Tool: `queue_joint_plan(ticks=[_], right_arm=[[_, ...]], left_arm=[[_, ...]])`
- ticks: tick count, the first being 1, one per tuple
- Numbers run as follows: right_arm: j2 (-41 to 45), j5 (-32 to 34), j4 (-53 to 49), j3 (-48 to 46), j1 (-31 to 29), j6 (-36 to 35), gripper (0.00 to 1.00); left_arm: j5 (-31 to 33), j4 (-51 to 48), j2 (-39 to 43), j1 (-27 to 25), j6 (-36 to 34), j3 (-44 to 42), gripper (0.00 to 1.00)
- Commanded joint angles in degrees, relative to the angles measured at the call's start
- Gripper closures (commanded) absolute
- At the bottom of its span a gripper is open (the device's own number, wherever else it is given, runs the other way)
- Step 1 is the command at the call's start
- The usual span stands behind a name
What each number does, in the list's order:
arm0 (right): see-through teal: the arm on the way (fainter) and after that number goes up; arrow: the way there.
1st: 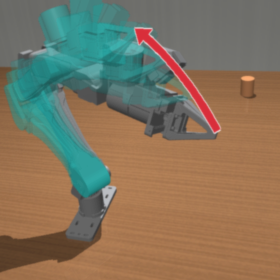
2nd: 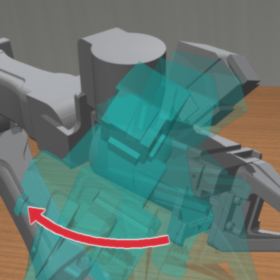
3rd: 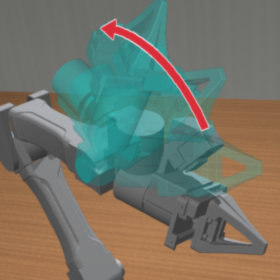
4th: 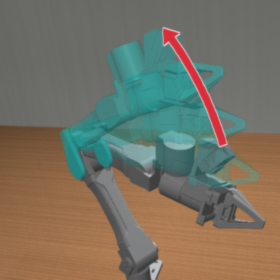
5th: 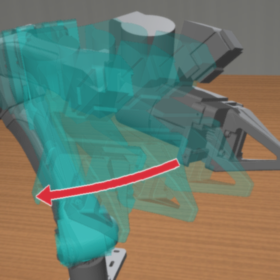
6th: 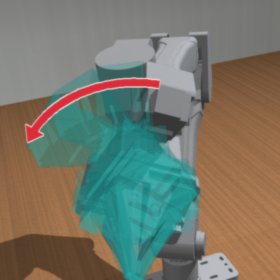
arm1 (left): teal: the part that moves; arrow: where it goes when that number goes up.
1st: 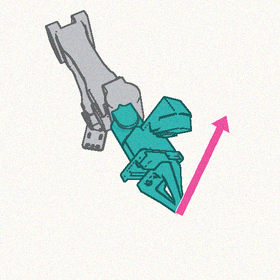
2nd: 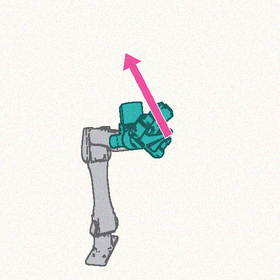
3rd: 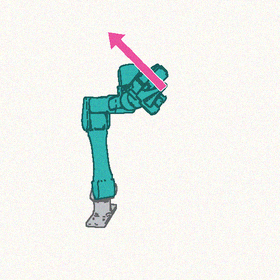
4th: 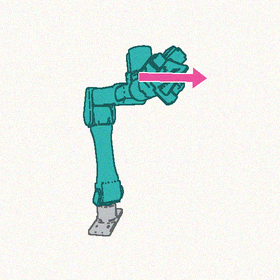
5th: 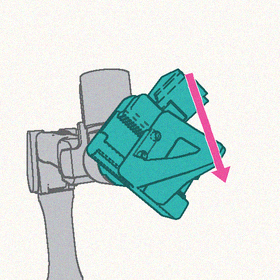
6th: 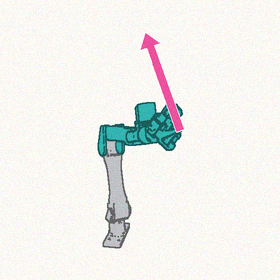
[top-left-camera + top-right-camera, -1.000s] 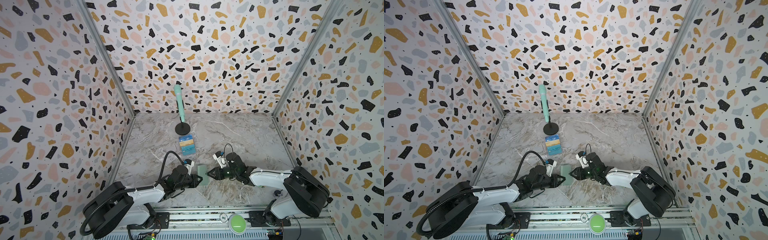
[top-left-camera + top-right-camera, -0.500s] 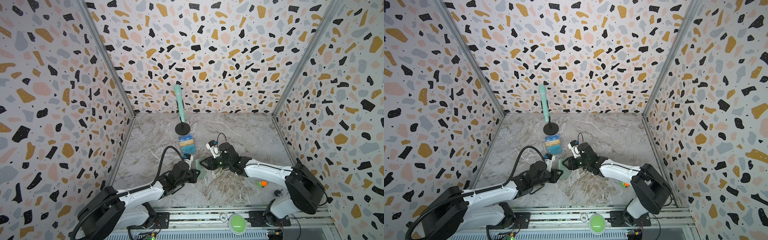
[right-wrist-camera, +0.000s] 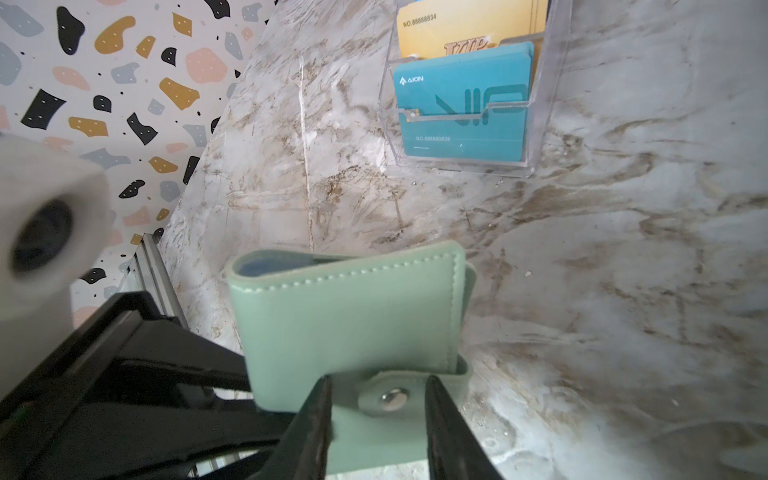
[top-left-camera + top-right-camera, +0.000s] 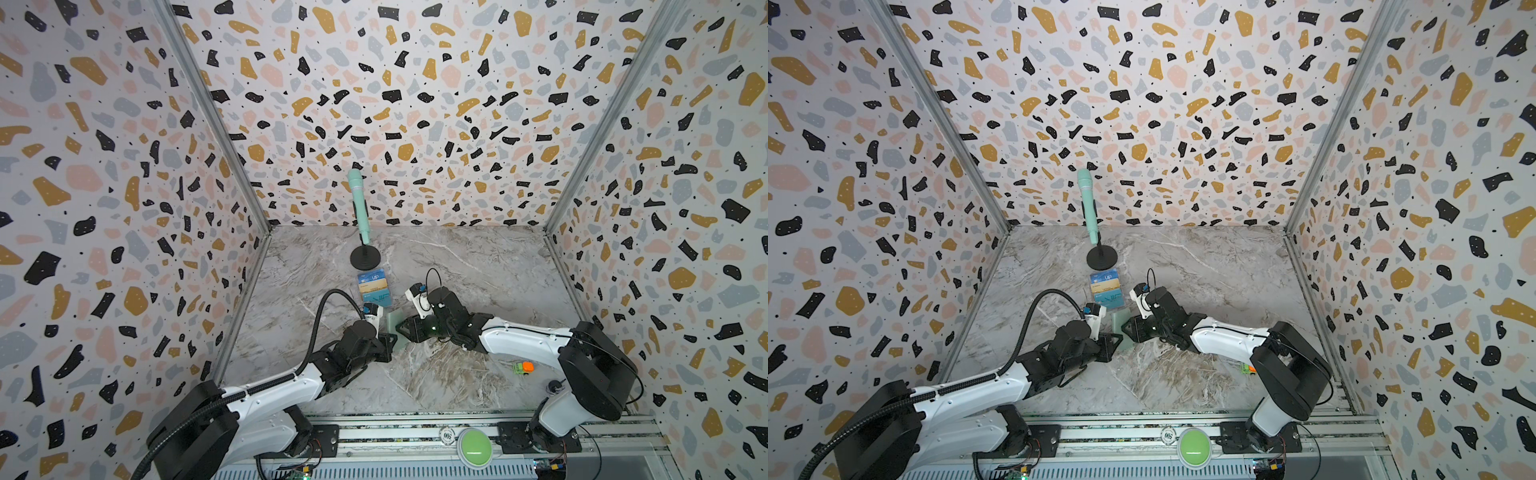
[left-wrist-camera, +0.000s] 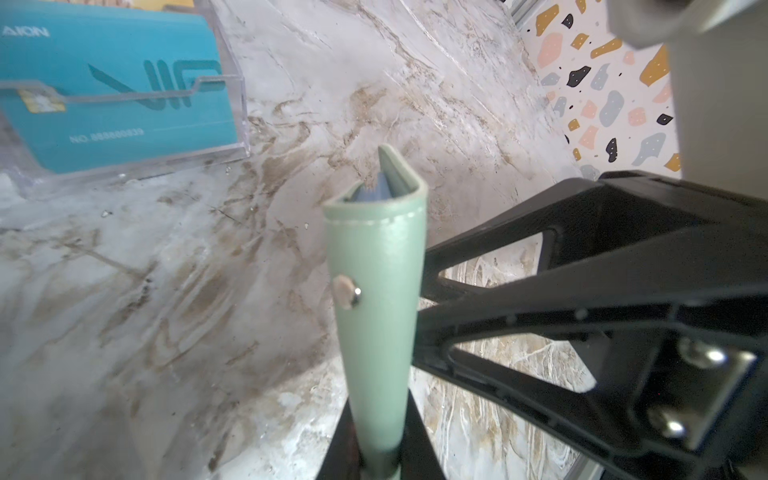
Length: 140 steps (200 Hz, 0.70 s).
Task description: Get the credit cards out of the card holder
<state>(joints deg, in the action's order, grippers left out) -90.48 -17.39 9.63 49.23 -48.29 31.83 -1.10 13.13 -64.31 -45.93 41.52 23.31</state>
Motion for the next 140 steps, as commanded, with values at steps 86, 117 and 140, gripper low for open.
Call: queue_joint_plan(ticks=[86,117,140], right_arm=[[0.69,3.82,0.64,-0.45,-0.22,0.42,0.78],[1.96,4.78,0.98,-1.41,-0.22,0.43,0.83],[2.42,5.14,1.07,-1.71,-0.22,0.52,0.85]], left_arm=[[0.48,2.13,3.23,-0.16,-1.80,0.65,0.99],[1.30,2.26,3.58,-0.21,-1.17,0.24,0.99],[1.46,2.17,3.71,-0.20,-1.07,0.13,0.99]])
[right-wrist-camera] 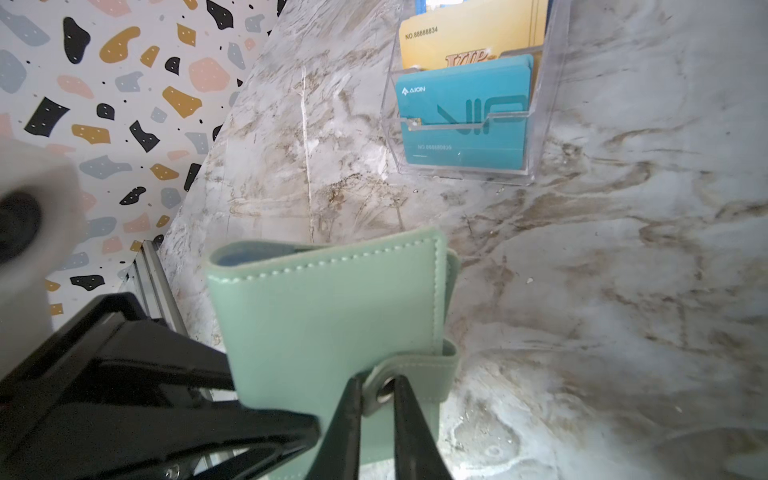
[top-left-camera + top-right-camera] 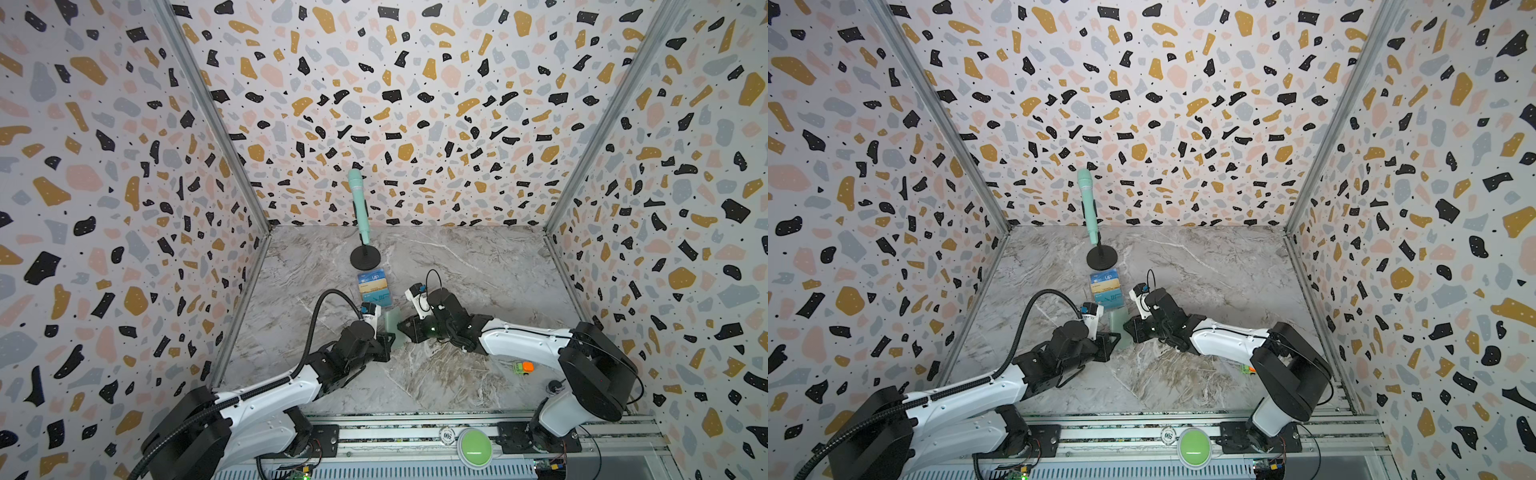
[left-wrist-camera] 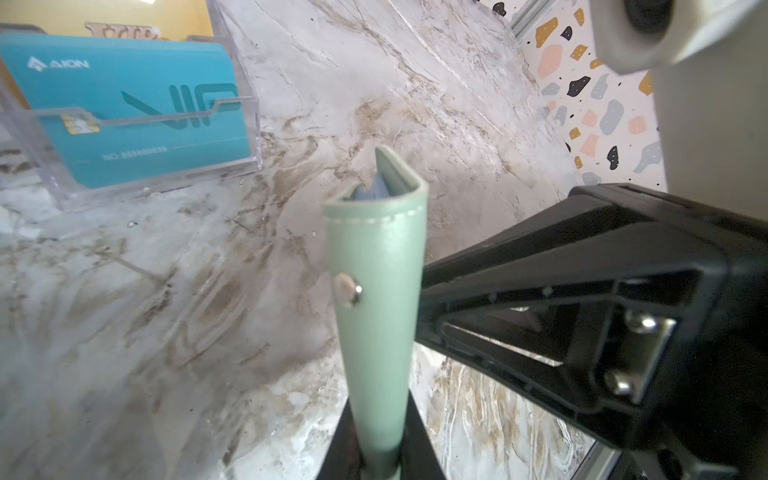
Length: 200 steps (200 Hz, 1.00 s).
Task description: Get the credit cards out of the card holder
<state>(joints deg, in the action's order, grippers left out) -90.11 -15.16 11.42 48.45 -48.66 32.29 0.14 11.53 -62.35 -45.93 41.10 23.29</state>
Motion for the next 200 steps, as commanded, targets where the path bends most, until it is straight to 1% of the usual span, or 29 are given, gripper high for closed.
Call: queue_joint_plan(ticks=[1,37,55,91,200], right_arm=[[2.04,2.93,-0.71,-0.91,0.15,0.06,0.85],[2.64,3.18,-0.33,-1.54,0.17,0.39,0.89],[3.07,3.70,-0.01,-2.03,0.15,0.67,0.95],[3.80,4.17,0.34,-2.61,0.25,0.80,1.00],[5.99,5.14,0.44,-4.82,1.12,0.93,1.00]], left_arm=[[0.21,3.76,1.72,-0.20,-0.66,0.17,0.99],[0.78,3.50,2.23,-0.19,-0.39,-0.13,0.99],[1.35,3.32,2.72,-0.20,-0.19,-0.34,0.99],[1.27,3.65,3.17,-0.15,-0.07,-0.71,0.99],[2.97,3.24,4.32,-0.10,1.05,-1.49,1.00]])
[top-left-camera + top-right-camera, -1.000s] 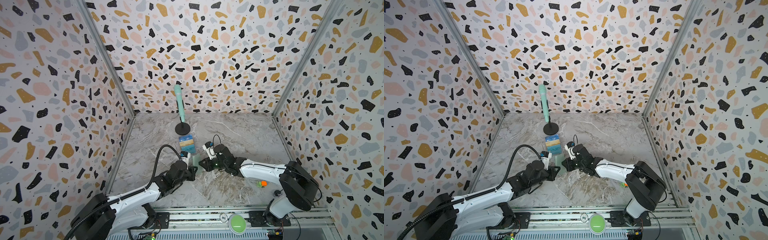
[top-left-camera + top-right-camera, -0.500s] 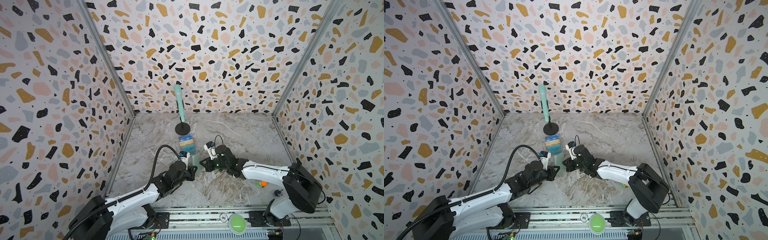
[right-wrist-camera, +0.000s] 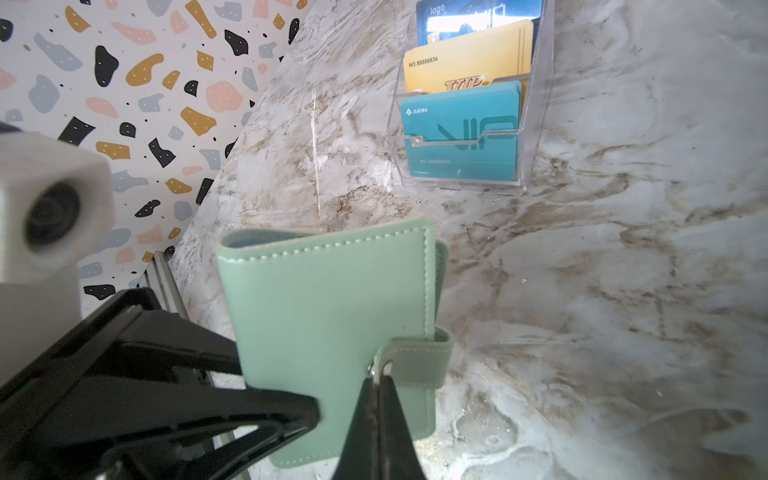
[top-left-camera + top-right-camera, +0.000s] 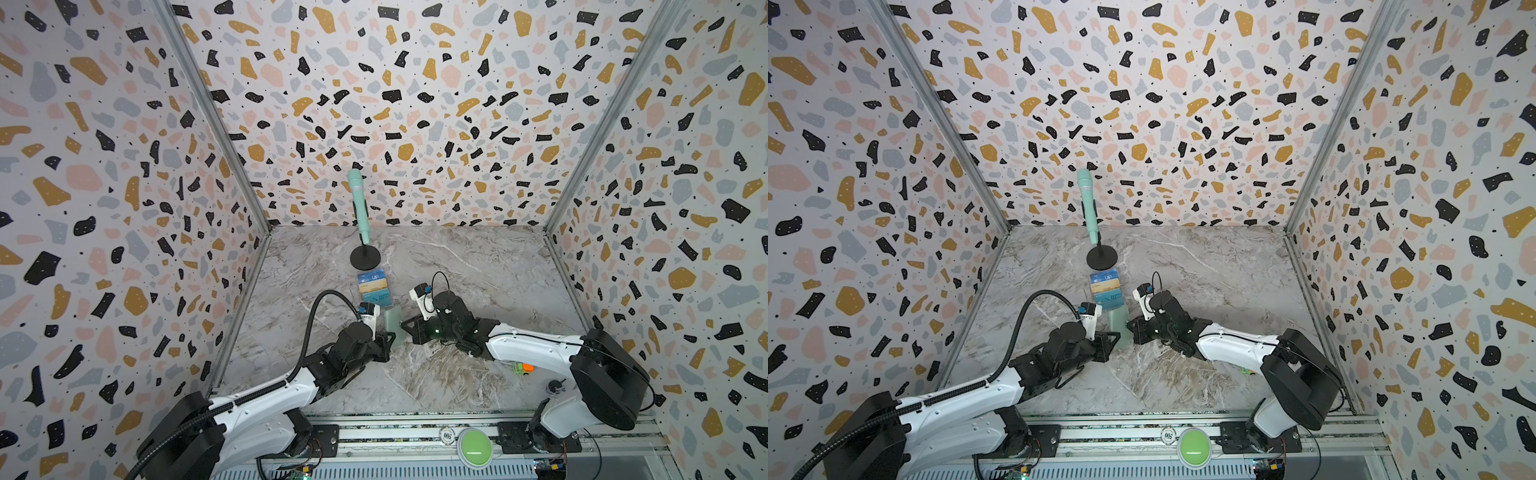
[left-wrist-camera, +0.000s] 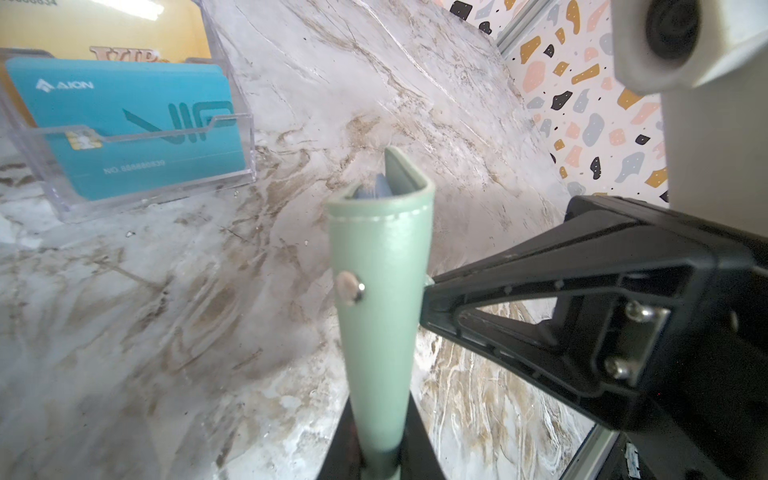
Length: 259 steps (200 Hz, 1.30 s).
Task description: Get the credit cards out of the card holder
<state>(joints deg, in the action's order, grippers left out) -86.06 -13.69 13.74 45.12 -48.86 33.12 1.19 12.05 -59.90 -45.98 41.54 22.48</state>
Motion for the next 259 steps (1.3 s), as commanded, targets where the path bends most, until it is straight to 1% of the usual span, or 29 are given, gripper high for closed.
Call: queue_joint_plan(ticks=[1,95,149,183,213,234,259], right_arm=[[1.95,3.67,-1.83,-1.52,1.36,0.10,1.00],[2.38,5.32,-1.77,-2.67,1.94,0.80,1.00],[2.76,5.07,-1.00,-3.37,2.19,0.89,1.00],[3.11,5.04,-1.01,-3.96,2.99,1.14,0.88],[4.48,4.83,-1.00,-5.34,4.31,1.33,0.80],[6.20,5.51,-0.89,-6.82,5.54,1.53,0.71],[8.78,5.34,-0.78,-8.56,7.44,1.42,0.69]], left_arm=[[1.95,2.71,1.84,-0.07,0.63,-0.72,1.00],[3.11,2.71,2.51,-0.08,1.83,-0.99,1.00],[1.83,2.96,2.24,-0.10,1.47,-0.68,1.00],[-1.59,8.58,1.55,-0.06,2.01,-0.95,1.00],[-4.19,12.77,0.52,-0.05,2.34,-0.95,1.00],[-5.67,15.60,-0.15,0.01,1.95,-0.47,1.00],[-8.80,18.11,-1.34,0.18,0.71,1.21,1.00]])
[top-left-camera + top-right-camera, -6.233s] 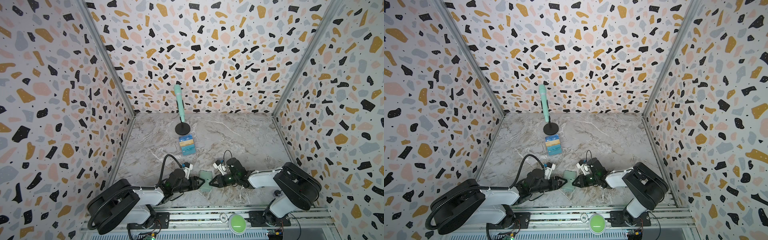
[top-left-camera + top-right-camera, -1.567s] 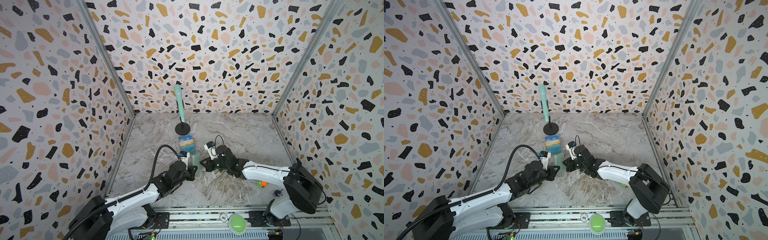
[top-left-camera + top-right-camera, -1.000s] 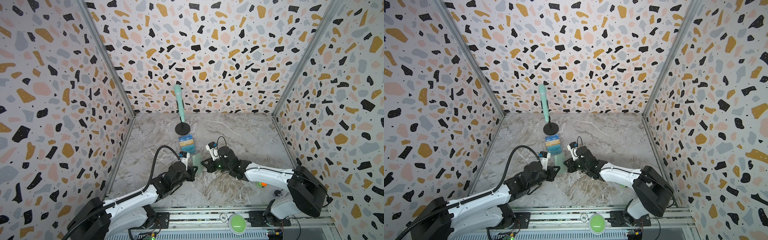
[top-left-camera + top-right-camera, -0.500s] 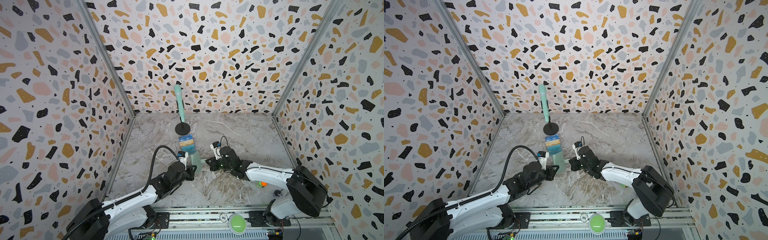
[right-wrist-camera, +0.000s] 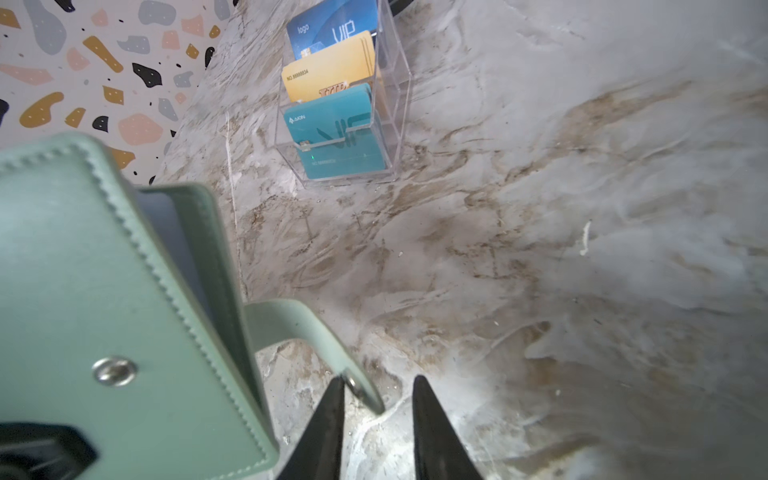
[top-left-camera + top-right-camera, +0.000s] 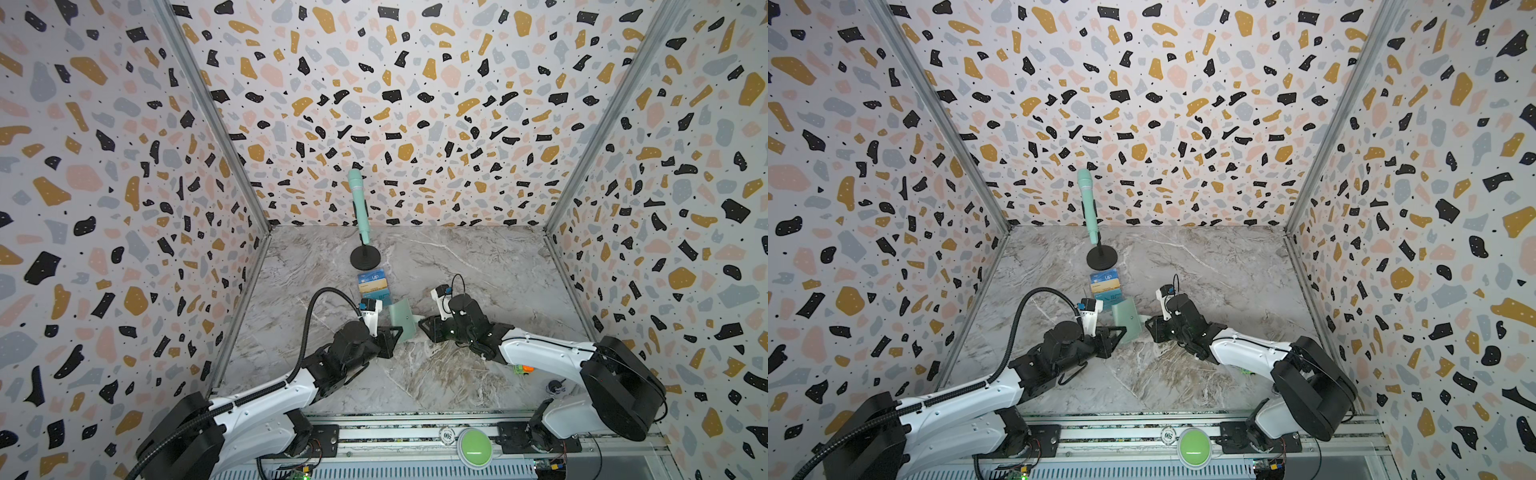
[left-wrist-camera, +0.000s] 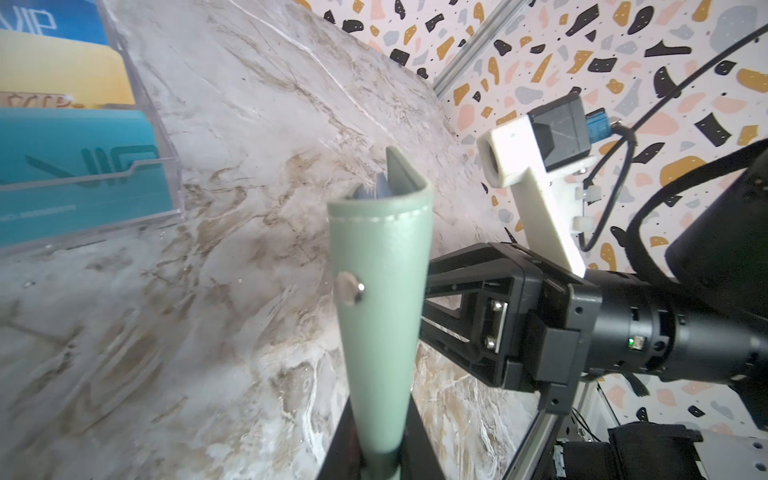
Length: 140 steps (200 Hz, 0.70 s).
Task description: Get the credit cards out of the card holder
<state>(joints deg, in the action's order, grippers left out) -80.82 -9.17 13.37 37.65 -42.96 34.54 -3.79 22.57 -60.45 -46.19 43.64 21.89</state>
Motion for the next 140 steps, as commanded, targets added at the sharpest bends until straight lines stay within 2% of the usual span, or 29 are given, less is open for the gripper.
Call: queue_joint_plan(ticks=[1,65,105,140], right_arm=[[3.68,0.73,-0.38,-1.17,1.60,0.04,0.68],[13.15,-4.34,6.10,-8.62,6.23,-0.46,0.71],[18.25,-11.15,13.44,-13.17,8.15,0.47,0.71],[17.68,-18.38,21.17,-14.77,8.43,1.69,0.73]], left_arm=[[-3.97,7.63,-0.85,0.40,-1.42,1.91,1.00],[-17.23,15.13,-5.36,4.18,-3.07,4.66,1.00],[-24.49,18.83,-6.34,7.13,-2.62,4.82,1.00],[-31.55,23.28,-7.38,8.64,-3.08,4.52,1.00]])
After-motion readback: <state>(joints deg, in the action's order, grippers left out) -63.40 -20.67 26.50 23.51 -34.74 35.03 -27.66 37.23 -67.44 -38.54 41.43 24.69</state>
